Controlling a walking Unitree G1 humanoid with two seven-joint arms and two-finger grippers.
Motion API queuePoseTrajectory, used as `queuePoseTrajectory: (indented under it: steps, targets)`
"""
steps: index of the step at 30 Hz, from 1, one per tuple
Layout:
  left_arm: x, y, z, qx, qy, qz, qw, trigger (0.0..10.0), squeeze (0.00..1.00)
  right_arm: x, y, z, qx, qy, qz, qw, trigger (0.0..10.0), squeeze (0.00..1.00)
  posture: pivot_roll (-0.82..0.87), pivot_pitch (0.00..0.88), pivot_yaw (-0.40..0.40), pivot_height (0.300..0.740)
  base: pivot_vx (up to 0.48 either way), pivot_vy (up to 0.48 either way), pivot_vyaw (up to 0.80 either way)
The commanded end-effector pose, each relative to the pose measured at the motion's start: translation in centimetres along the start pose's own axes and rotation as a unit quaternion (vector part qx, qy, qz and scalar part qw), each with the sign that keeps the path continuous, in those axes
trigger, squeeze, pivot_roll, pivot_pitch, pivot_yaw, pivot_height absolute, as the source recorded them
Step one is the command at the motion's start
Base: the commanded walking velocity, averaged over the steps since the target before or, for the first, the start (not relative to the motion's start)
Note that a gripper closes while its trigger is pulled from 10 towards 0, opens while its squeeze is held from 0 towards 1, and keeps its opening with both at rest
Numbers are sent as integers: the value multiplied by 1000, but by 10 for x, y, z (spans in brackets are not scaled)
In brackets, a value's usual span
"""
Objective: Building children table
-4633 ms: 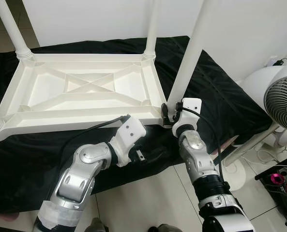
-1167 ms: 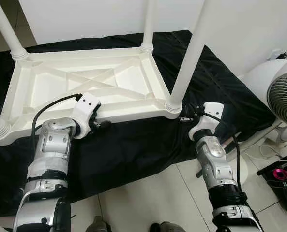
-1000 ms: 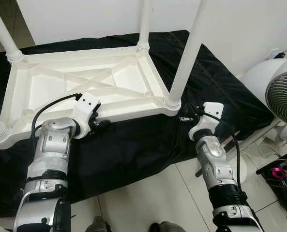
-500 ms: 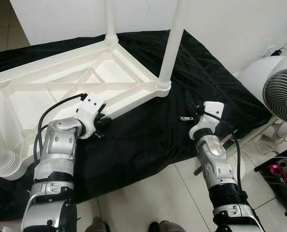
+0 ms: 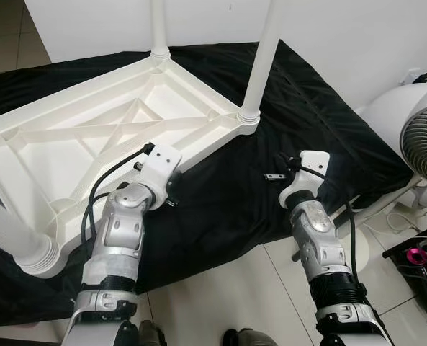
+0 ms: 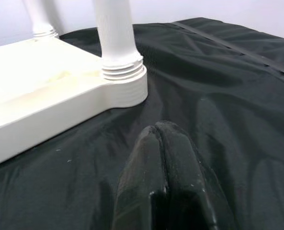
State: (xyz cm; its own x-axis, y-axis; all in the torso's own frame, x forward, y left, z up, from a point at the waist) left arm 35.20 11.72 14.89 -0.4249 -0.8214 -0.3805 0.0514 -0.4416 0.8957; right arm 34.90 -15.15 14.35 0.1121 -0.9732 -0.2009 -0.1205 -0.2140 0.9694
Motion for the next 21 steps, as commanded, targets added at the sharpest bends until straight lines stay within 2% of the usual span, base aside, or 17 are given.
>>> queuePoseTrajectory:
  steps: [1, 2, 6, 7, 8, 9, 12, 15, 18, 20, 21]
  targets:
    - [-4, 7, 1, 21, 30, 5, 999, 10000, 843, 0, -3, 0, -3, -1, 3, 1000, 10000, 0, -29, 71, -22, 740, 0, 0, 0]
    - [-4, 9, 3, 25, 29, 13, 999, 10000, 1000, 0, -3, 0, -3, -2, 3, 1000, 10000, 0, -29, 70, -20, 740, 0, 0, 0]
    - [-6, 15, 5, 48, 31, 11, 998, 10000, 1000, 0, -3, 0, -3, -3, 2, 1000, 10000, 0, -27, 69, -15, 740, 0, 0, 0]
    - [-6, 21, 7, 67, 29, 8, 997, 10000, 12, 0, -3, 0, -4, -4, 1, 1000, 10000, 0, -27, 69, -15, 740, 0, 0, 0]
    - [-6, 21, 7, 67, 29, 8, 997, 10000, 12, 0, -3, 0, -4, -4, 1, 1000, 10000, 0, -27, 69, -15, 740, 0, 0, 0]
    - [-2, 31, 12, 108, 19, -2, 994, 10000, 0, -1, -4, 0, -4, -4, 0, 1000, 10000, 0, -23, 70, -13, 740, 0, 0, 0]
    - [1, 37, 20, 141, 1, 10, 990, 10000, 0, -2, -5, 0, -4, -4, 0, 1000, 10000, 0, -20, 72, -10, 740, 0, 0, 0]
    - [2, 38, 22, 149, -2, 16, 989, 10000, 0, -2, -5, 0, -4, -4, 0, 1000, 10000, 0, -20, 72, -10, 740, 0, 0, 0]
    - [-5, 34, 42, 173, 5, 45, 984, 10000, 0, 1, -5, -1, -4, -7, 1, 1000, 10000, 0, -3, 74, -7, 740, 0, 0, 0]
    - [-5, 34, 42, 173, 5, 45, 984, 10000, 0, 1, -5, -1, -4, -7, 1, 1000, 10000, 0, -3, 74, -7, 740, 0, 0, 0]
    - [-7, 33, 48, 178, 7, 52, 983, 10000, 0, 1, -5, -1, -4, -8, 1, 1000, 10000, 0, 1, 74, -7, 740, 0, 0, 0]
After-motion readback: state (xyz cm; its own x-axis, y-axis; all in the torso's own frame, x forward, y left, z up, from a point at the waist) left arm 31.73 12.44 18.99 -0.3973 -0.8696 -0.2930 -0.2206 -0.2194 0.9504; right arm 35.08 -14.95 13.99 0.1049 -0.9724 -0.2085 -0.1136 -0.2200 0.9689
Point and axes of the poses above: a point about 5 cm out from each wrist's last joint towards the gripper, its own z axis pointing back from the gripper into the wrist, its own y axis along the axis of the wrist's last joint, x = y × z, the point moved 2 cm from there along -z, pointing out of the wrist towards the gripper, and after that the axes turned 6 degrees about -z, right-handed, at the moved point
